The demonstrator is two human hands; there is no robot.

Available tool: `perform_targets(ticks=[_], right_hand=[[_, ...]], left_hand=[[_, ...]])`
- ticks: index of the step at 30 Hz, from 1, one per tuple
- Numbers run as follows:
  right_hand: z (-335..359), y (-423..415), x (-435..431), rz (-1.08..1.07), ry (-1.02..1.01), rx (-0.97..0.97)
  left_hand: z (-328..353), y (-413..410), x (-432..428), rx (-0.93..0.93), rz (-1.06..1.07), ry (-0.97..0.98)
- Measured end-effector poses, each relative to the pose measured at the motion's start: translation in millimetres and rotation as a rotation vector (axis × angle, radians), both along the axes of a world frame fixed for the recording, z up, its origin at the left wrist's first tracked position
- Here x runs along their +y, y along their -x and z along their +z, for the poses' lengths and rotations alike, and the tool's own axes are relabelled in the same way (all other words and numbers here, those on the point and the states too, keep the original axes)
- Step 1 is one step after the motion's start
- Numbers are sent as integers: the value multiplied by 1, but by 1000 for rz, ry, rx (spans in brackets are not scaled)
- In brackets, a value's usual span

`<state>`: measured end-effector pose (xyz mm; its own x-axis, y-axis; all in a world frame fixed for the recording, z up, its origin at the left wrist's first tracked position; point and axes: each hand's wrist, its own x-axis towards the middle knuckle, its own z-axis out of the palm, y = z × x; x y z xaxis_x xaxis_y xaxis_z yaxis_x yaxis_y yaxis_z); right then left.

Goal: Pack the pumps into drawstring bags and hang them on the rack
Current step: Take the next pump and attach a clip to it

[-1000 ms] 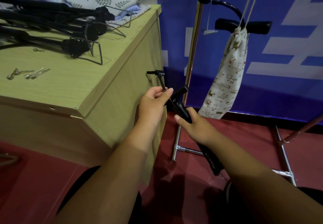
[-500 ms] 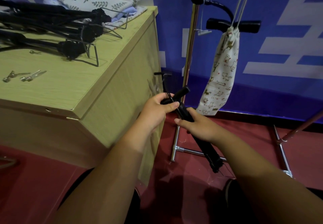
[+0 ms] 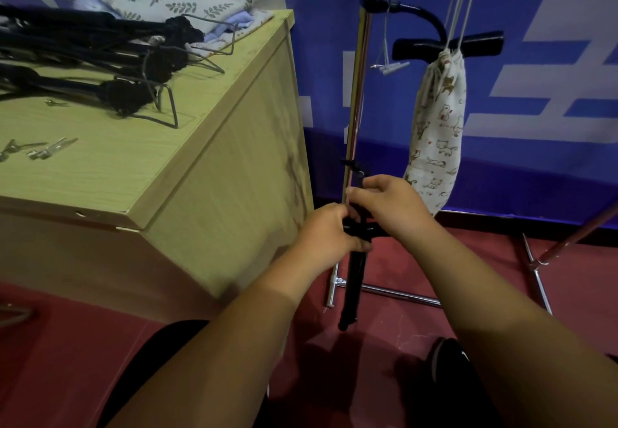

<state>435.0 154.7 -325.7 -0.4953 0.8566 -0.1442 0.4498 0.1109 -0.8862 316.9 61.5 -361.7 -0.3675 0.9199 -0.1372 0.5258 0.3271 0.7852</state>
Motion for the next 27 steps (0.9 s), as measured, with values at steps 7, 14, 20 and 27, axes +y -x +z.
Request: perform_targets(ticks=[7,14,20,27], right_hand=[[1,4,-4,-81,46,120],[8,5,-9,-2,40,169],[21,1,-14,42,41,195],[46,-7,-34,64,275,472]], left_hand=[[3,6,1,-243,48,114],[32,23,-1,-779,322,-206],[41,25,-14,-814,313,-307],[67,20,-39,-754,281,-405]])
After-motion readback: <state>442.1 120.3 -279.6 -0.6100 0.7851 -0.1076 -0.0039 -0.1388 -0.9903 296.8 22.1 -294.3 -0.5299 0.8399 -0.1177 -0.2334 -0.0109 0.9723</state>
